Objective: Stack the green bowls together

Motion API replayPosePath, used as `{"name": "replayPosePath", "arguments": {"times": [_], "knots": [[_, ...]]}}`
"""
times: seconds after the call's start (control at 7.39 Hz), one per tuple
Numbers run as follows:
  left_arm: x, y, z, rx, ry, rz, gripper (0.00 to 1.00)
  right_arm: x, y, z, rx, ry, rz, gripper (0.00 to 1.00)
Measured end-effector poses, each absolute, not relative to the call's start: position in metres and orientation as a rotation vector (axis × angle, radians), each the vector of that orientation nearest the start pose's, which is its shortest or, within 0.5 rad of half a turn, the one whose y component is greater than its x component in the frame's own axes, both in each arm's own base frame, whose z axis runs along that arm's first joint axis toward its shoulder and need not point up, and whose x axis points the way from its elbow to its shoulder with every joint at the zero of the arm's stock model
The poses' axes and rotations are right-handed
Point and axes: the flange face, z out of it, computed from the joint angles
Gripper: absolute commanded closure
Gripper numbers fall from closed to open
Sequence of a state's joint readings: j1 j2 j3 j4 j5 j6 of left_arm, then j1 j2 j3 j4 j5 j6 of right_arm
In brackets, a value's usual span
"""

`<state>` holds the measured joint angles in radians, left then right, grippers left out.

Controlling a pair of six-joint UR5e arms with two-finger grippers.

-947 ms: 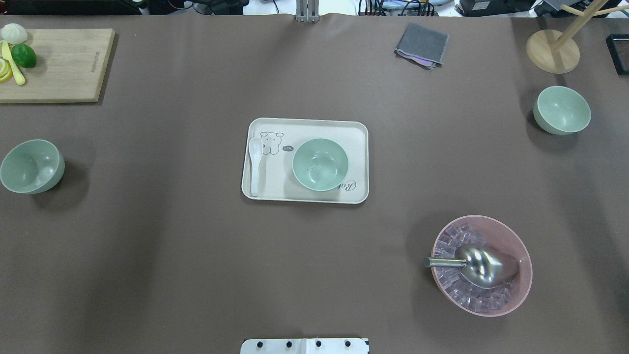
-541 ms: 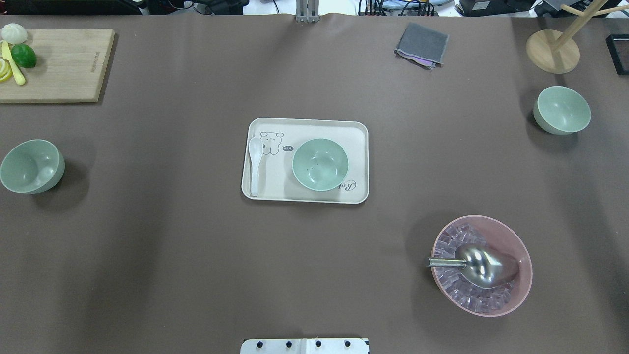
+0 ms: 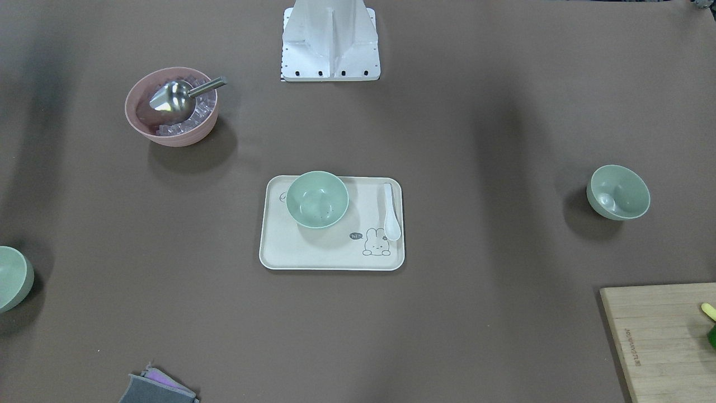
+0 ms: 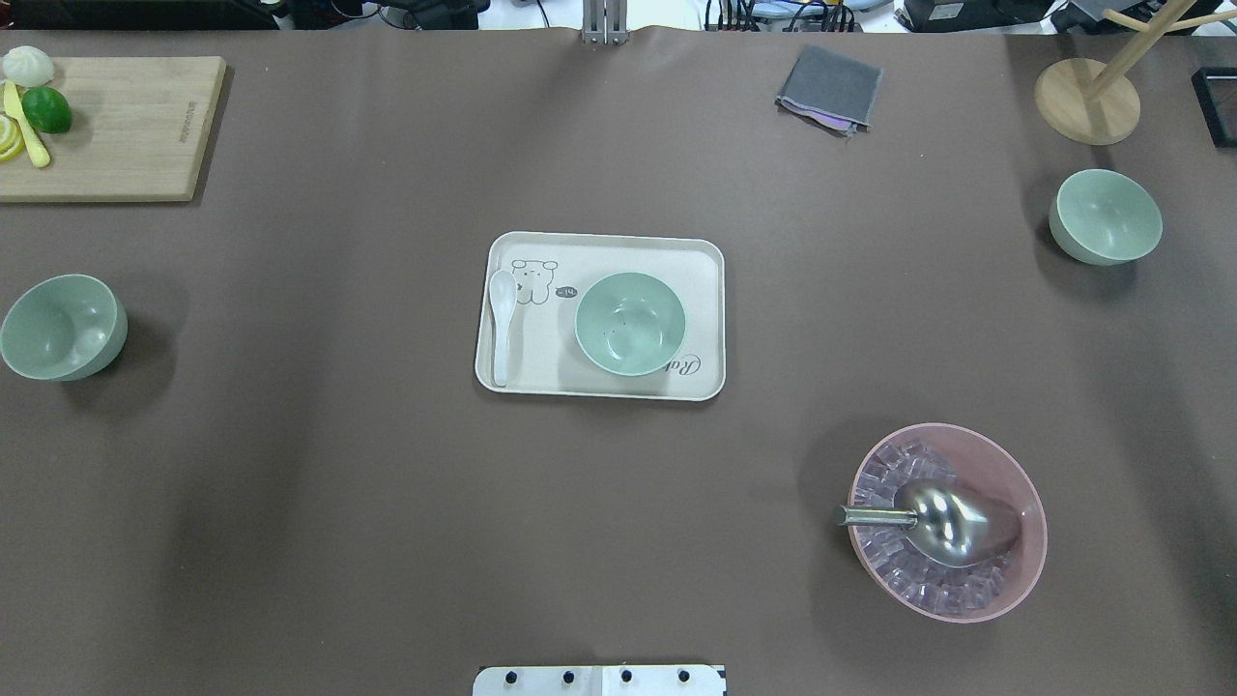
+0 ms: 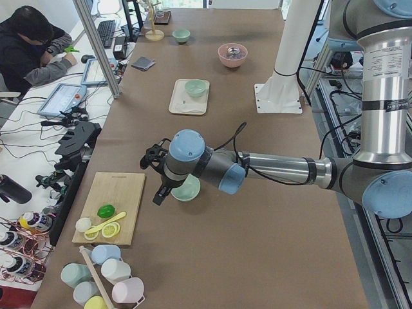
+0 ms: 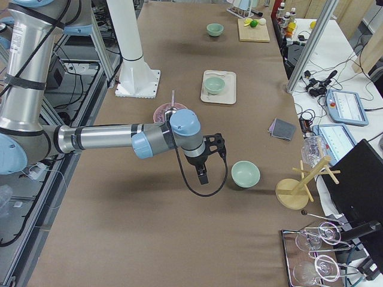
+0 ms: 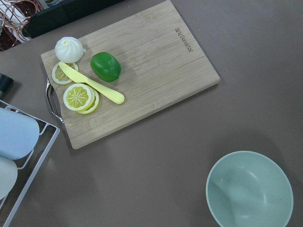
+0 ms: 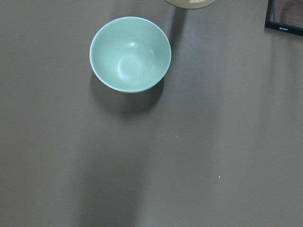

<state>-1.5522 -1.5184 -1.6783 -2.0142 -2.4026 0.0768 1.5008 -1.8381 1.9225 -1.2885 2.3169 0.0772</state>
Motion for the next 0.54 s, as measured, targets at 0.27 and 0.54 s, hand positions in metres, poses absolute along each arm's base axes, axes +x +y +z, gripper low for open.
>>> {"name": "replayPosePath", "arguments": {"times": [0.27,0.54], "knots": [[-0.02,-0.498,0.608,0.411,0.829,0.286,0.01,0.038,-0.402,0.581,0.277,-0.761,-0.123,0.0],[0.016,-0.506,0.645,0.334,0.859,0.242,0.01,0.038,-0.402,0.587,0.267,-0.76,-0.119,0.0]]}}
